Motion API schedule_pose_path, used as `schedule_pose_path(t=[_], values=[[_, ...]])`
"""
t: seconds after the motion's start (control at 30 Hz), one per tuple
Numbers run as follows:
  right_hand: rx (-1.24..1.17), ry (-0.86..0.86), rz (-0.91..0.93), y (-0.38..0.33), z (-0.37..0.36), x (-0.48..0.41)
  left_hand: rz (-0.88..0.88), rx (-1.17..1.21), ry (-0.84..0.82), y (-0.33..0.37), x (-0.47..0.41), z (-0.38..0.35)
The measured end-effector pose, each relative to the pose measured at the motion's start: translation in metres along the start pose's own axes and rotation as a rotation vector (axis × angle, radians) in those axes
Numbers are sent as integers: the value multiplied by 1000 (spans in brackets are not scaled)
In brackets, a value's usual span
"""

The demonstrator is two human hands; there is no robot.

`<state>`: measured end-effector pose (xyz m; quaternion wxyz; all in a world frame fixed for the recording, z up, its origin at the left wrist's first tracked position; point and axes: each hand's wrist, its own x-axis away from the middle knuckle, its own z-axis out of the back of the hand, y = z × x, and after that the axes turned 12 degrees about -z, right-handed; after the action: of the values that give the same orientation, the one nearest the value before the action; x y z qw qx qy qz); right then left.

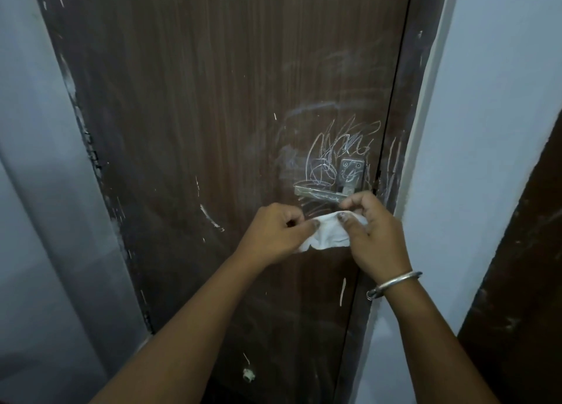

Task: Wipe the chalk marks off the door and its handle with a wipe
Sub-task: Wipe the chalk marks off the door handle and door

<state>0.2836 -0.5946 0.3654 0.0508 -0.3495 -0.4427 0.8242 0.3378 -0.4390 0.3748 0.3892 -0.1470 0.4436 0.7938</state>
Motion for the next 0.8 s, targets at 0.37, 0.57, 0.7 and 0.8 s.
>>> schedule_pose_path(t=[0.37, 0.57, 0.7, 0.8], values=[[-160, 26, -52, -2, -8, -5, -7, 294, 89, 1, -4, -3], [-217, -3, -84, 6, -6, -5, 44, 486, 62, -1, 0, 1], [-382, -63, -162, 5, -5, -2, 120, 470, 109, 2, 0, 2], [-490, -151, -227, 4, 1, 0, 115, 530, 95, 5, -2, 5]])
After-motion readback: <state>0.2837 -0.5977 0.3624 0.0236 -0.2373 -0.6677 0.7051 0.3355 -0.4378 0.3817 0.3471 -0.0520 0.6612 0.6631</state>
